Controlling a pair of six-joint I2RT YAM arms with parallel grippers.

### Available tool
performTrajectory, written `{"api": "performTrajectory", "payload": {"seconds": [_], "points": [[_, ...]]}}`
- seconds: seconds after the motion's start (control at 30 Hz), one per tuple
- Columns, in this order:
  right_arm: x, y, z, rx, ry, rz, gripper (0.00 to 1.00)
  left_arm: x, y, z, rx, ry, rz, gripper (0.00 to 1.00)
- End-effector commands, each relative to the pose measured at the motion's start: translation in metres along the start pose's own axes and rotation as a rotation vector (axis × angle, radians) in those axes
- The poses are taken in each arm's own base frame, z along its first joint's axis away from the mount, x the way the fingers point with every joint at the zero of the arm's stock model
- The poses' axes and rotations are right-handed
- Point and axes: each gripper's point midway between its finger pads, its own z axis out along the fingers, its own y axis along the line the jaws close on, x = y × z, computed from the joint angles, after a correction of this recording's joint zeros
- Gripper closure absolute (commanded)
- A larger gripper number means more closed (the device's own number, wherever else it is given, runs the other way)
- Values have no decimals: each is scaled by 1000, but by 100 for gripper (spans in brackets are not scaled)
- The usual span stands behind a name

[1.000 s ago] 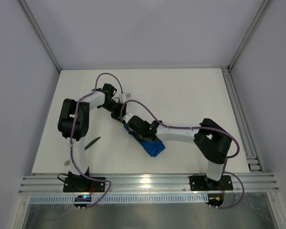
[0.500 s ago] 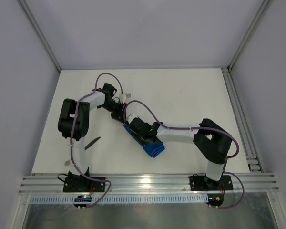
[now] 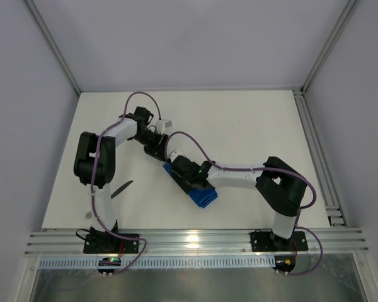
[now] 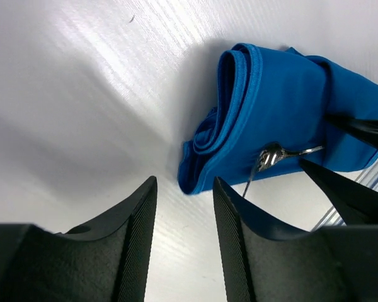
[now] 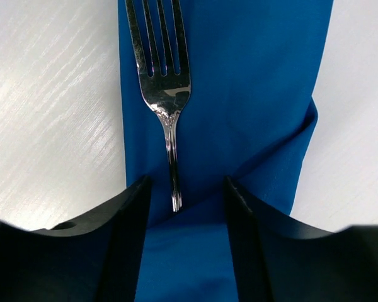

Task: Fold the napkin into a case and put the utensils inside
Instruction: Stuff the fork into the folded napkin, then pick up the knife from the corner of the board.

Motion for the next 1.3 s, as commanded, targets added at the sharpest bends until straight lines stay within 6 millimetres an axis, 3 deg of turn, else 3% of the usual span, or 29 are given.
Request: {"api": "performTrajectory", "payload": {"seconds": [0.0,0.07,0.17,0.2,0.23,0.27,0.3,0.37,0.4,0.5,0.6,0.77,0.8,0.87,0.9,1.03,1.13,1.23,1.27], "points": [[-26,-8,-19,33,-75,1,44,-36,-6,-58,-171,-105,135,56],[-35,-11,-23,42,-95,-14,39,-41,-12,-88,-244,-139,171,54],[-58,-15,-38,53,-154,-15,36,-18,-12,-140,-327,-122,177,49],[-64,-16,-42,54,-182,-9,35,1,-2,-155,-380,-70,198,48],[-71,-18,-51,55,-213,-3,35,36,6,-173,-402,14,137,48],[-74,-19,-55,53,-228,-2,35,58,9,-182,-429,79,140,47],[-83,-20,-65,48,-269,12,34,105,18,-195,-489,229,169,41],[-85,-22,-71,51,-293,27,34,148,19,-195,-503,355,209,31],[-89,-24,-75,53,-311,41,34,183,16,-188,-492,422,218,26],[-96,-28,-91,51,-369,86,34,218,28,-180,-552,480,259,23],[-99,-31,-104,34,-433,132,34,222,40,-176,-604,459,248,23],[-87,-33,-106,29,-460,146,34,234,68,-161,-660,531,191,23],[-87,-35,-110,34,-473,149,34,228,79,-155,-686,501,197,23],[-82,-36,-109,32,-474,143,34,235,88,-146,-702,518,187,23],[-82,-36,-113,25,-485,140,34,225,98,-142,-738,470,199,24],[-77,-41,-116,38,-496,148,34,222,106,-127,-726,436,193,27],[-75,-42,-117,44,-501,154,34,229,114,-116,-716,466,183,38],[-75,-42,-118,41,-507,162,34,224,116,-112,-698,457,175,65],[-74,-42,-117,41,-503,164,34,222,116,-111,-689,448,176,78]]}}
